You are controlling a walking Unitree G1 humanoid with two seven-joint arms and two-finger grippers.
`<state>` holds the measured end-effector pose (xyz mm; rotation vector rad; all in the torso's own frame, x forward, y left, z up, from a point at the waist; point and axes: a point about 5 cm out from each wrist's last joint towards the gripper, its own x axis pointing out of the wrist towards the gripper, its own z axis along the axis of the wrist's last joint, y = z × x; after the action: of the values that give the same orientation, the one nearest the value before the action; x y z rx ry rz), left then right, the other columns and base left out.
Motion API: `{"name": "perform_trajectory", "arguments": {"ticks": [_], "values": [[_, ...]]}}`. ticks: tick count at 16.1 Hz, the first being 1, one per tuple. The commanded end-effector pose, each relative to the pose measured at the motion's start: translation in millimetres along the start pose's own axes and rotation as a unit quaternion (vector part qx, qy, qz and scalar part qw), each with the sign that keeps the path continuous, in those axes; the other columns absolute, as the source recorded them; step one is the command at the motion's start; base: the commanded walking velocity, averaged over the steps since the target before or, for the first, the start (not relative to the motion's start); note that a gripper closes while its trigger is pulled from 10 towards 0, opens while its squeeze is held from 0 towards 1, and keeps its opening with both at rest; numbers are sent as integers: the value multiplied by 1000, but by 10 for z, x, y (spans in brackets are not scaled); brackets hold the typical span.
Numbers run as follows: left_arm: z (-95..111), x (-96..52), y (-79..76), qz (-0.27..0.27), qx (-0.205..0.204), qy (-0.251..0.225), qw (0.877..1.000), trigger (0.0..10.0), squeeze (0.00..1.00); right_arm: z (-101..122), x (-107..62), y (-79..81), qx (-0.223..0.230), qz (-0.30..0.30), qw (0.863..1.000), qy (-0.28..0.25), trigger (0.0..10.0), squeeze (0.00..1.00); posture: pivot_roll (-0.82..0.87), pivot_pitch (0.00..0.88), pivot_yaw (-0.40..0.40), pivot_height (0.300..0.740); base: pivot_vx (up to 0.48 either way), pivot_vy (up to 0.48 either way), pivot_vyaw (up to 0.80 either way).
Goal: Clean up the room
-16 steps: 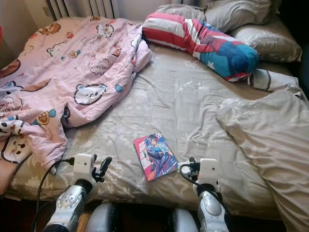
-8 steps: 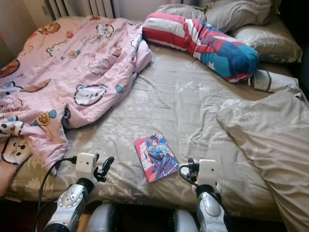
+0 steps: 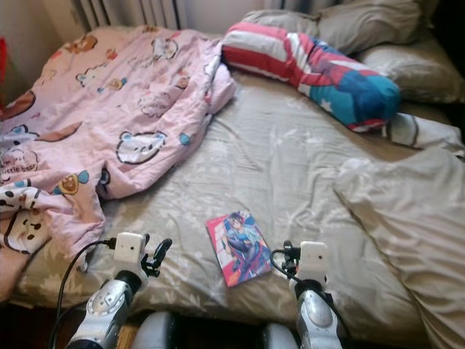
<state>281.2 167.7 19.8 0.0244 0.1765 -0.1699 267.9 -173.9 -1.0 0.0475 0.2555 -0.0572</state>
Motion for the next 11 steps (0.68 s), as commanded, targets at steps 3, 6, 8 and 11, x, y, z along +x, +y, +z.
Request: {"name": "perform_trajectory", "arguments": {"ticks": [3, 6, 8, 11], "values": [[-40, -34, -15, 0, -1, 8, 1000, 10000, 0, -72, -31, -19, 7, -9, 1000, 18, 10000, 0, 13, 200, -6, 650, 306, 0, 0], [-43, -44, -23, -3, -2, 8, 1000, 10000, 0, -128, -10, -46, 9, -27, 998, 51, 10000, 0, 15, 214, -5, 650, 0, 0, 0], [-35, -48, -26, -4, -3, 6, 1000, 10000, 0, -129, 12, -55, 20, -29, 998, 60, 10000, 0, 21, 225, -5, 650, 0, 0, 0], [43, 7, -74, -15, -3, -3, 1000, 10000, 0, -87, 101, -26, 36, -20, 996, 83, 10000, 1000, 24, 256, -5, 650, 0, 0, 0]]}}
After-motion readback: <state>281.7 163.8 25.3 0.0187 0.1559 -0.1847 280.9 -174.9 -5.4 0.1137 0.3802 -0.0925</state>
